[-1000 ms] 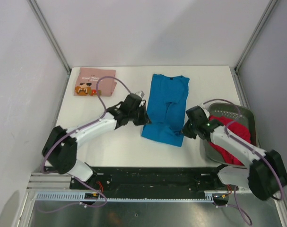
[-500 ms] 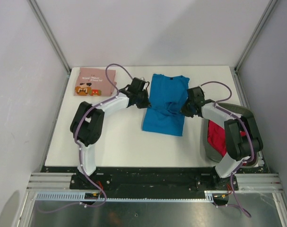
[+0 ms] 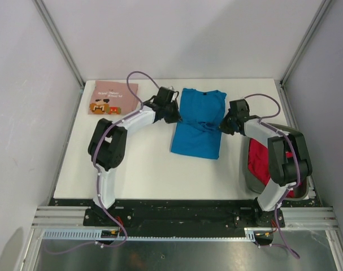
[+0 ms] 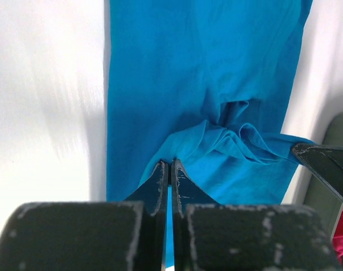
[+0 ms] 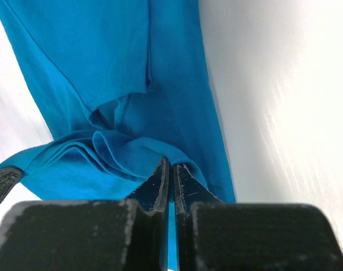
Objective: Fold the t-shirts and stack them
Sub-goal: Fold the folded rectangular tshirt in 1/3 of the way
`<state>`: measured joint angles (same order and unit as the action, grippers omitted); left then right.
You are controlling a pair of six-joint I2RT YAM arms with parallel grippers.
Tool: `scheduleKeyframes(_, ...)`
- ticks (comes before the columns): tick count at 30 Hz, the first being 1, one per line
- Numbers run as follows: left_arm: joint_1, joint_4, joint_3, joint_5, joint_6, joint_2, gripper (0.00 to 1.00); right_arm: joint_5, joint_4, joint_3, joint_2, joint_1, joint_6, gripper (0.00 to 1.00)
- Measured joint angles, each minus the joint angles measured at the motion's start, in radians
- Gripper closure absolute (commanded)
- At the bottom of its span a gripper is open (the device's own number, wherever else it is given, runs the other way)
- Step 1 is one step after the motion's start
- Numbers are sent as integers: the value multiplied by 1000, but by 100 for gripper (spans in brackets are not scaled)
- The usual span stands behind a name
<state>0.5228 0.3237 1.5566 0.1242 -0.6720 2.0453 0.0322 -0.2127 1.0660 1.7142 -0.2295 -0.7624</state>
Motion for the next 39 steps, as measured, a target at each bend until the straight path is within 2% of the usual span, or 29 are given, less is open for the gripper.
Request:
scheduleKeyframes(17,-37,0,110,42,1,137,100,50,28,79,113,50,22,100)
scheduleKeyframes(18,-39,1,113,45,1,140,98,53,29,80,118,51,23,95)
scheduleKeyframes(20,-41,0,122,49,2,145,89,58,28,83,124,55,23,77)
scheduleKeyframes(21,-42,1,126,54,6,145,81,62,27,87,126,58,24,69)
scheduleKeyframes(23,-46,1,132,65,16,145,58,64,23,97,127,63,30,58)
scheduleKeyframes(25,-51,0,142,73,35,145,44,64,11,124,127,72,43,53)
scheduleKeyframes(27,-60,-4,148,75,54,145,41,63,0,155,126,80,56,52)
scheduleKeyframes(29,-71,-2,147,74,68,139,45,61,-5,179,123,83,68,53)
scheduleKeyframes(34,-87,-1,109,94,82,87,79,43,-56,187,78,56,98,67)
scheduleKeyframes(37,-84,-4,84,125,96,58,93,28,-86,188,61,3,119,74)
scheduleKeyframes(39,-72,-8,74,145,101,55,98,26,-97,190,61,-32,132,80)
